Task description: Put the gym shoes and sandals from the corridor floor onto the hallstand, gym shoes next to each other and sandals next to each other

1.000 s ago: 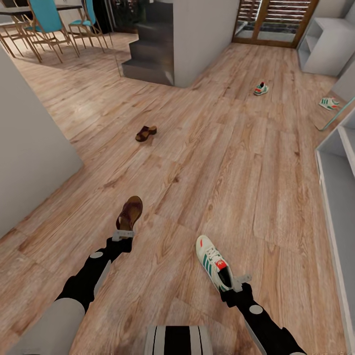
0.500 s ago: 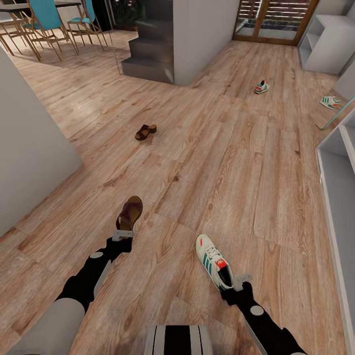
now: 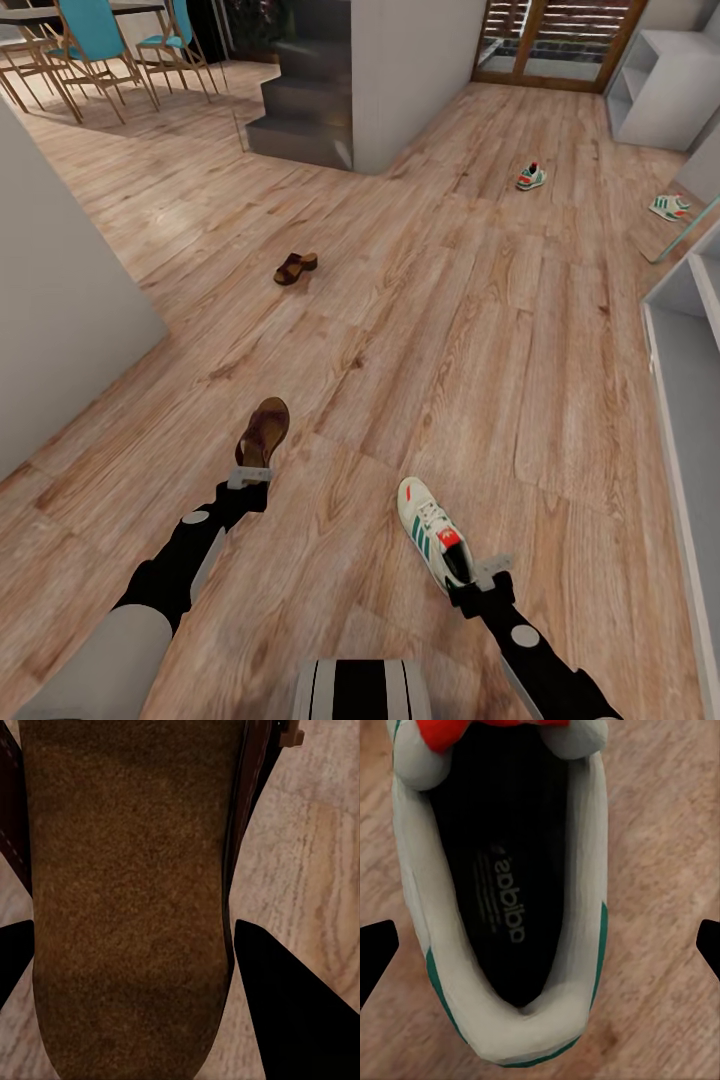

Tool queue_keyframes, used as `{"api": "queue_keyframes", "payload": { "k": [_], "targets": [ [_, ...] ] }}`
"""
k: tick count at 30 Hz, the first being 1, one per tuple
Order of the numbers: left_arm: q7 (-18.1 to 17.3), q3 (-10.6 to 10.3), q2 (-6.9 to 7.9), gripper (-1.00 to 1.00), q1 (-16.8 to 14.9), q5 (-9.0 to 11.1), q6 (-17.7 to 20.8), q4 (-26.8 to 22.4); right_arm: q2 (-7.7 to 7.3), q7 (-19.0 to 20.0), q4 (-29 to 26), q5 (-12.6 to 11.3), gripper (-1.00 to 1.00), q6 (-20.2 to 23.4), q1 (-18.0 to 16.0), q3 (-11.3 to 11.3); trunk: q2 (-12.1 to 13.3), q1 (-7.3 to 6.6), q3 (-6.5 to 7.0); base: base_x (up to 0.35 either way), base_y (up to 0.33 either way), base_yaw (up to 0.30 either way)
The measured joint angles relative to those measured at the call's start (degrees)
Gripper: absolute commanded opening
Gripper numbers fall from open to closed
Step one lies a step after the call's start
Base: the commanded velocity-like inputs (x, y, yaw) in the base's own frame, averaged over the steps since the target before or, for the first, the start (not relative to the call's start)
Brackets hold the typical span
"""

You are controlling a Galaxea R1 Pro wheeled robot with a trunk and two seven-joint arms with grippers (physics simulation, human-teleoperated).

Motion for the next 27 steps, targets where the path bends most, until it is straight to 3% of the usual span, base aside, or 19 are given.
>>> {"api": "queue_keyframes", "payload": {
  "k": [10, 17, 22, 27],
  "targets": [
    [0.0, -0.1, 0.01, -1.0, 0.0, 0.0, -0.1, 0.0, 0.0, 0.2, 0.0, 0.0, 1.0, 0.1, 0.0, 0.0, 0.0, 0.01, -0.03, 0.011, 0.0, 0.0],
    [-0.1, -0.2, 0.01, -1.0, 0.0, 0.0, -0.2, -0.1, 0.0, 0.2, 0.1, 0.0, 1.0, 0.1, 0.0, 0.0, -0.1, 0.2, -2.1, 0.0, 0.0, 0.0],
    [-0.1, -0.2, -0.07, -1.0, -0.6, 0.0, -0.1, -0.2, 0.06, 0.2, 0.0, 0.0, 1.0, 0.1, 0.0, 0.0, -0.1, 0.19, -2.34, 0.0, 0.0, 0.0],
    [0.0, -0.1, -0.07, -1.0, -0.5, 0.1, 0.4, -3.6, 0.07, 0.2, 0.0, 0.0, 1.0, 0.1, 0.0, 0.0, -0.1, 0.19, -2.36, 0.0, 0.0, 0.0]
  ]
}}
